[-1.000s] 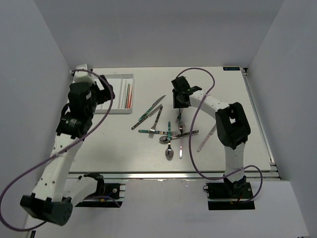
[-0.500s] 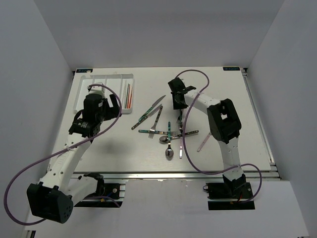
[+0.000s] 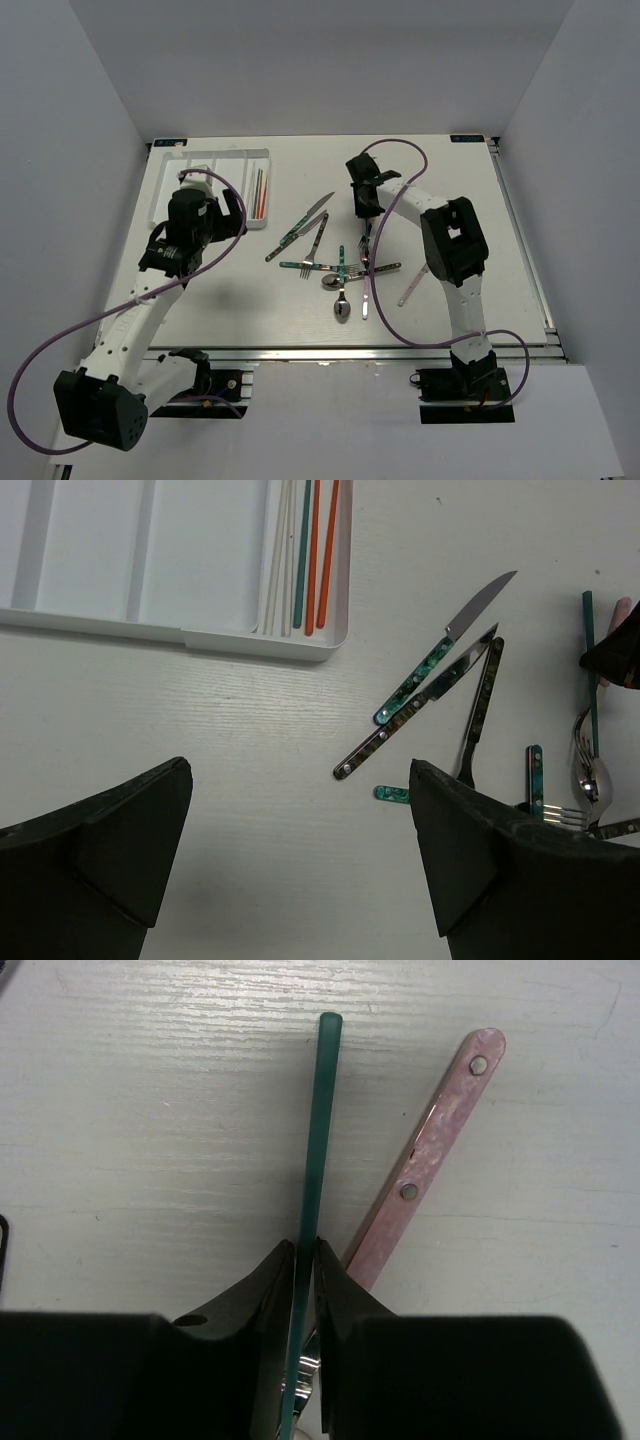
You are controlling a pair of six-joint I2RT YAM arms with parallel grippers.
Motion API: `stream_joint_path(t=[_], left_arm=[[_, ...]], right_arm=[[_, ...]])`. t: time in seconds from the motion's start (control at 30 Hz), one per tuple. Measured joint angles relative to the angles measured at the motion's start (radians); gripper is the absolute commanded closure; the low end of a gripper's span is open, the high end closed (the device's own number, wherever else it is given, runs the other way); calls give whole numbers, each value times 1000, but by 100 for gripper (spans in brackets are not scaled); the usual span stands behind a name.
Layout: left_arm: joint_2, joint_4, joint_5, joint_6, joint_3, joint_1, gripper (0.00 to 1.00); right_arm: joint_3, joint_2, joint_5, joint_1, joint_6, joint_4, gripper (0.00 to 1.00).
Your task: Sort the eating utensils into containers
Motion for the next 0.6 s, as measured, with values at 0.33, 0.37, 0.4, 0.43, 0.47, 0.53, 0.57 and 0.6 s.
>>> stream_joint_path(t=[0.33,0.37,0.4,0.43,0.47,0.53,0.57,0.6], left_arm=[[28,24,134,-45,0,1,2],[34,45,175,-66,0,1,2],[39,68,217,-93,0,1,2],[42,109,266,-124,-3,0,2],[43,173,318,-167,-16,0,2],[46,317,396,-255,-51,-8,2],[52,378,422,-295,-66,-16,2],[64,441,444,-336,-79,-29,2]], right_arm=[[-9,-12,-76,-3,28,21,100],[-30,-28,-101,-3,33,37,100],[-69,-63,-137,-3,41,65,100],[-114,-103,-172,-3,50,84,100],[-160,-151,-219,-3,60,105,100],[-262,-275,-323,-3,86,177,100],[-311,-343,-385,-3,105,217,100],[-357,-413,-448,-3,124,271,100]])
